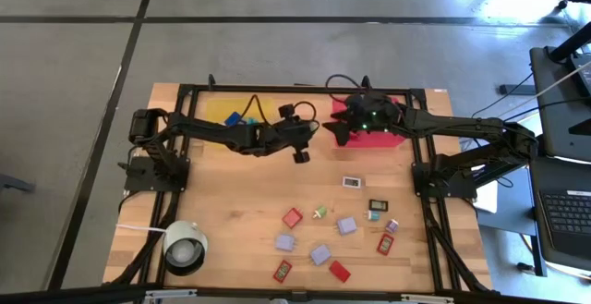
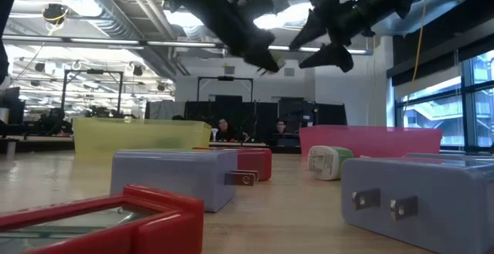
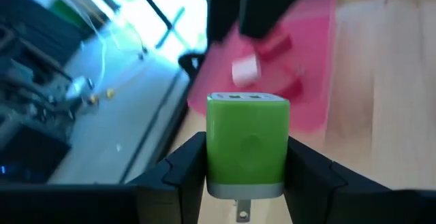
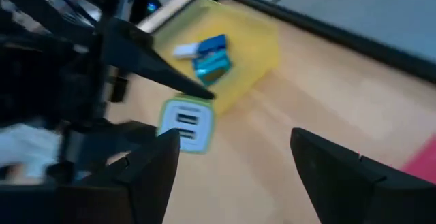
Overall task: Pick & Place Office items
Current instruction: Put the green charger adapter into the red bin
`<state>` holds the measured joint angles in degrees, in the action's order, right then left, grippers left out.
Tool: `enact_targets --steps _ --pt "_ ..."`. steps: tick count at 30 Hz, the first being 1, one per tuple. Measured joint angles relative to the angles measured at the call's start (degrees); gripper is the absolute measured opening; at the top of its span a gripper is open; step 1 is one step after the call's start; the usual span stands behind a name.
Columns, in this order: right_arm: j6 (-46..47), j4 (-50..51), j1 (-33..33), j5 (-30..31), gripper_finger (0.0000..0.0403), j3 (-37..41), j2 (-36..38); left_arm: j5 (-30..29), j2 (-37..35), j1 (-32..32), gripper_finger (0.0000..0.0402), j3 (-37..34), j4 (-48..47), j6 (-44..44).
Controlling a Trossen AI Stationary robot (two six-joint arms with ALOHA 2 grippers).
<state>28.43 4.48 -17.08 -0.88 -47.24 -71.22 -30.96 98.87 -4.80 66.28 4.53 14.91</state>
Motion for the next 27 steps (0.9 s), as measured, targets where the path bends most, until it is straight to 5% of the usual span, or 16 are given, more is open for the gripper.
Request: enact_targets --steps 15,27 --pt "7.15 -6.2 0.28 -4.56 0.032 0.0 -0.65 2.14 -0.02 0.04 0.0152 0.0 10.66 6.28" --pt "4.96 -9.08 0.37 -4.95 0.0276 -0.02 -2.6 5.93 -0.02 0.09 0.0152 -0.02 14.43 12.56"
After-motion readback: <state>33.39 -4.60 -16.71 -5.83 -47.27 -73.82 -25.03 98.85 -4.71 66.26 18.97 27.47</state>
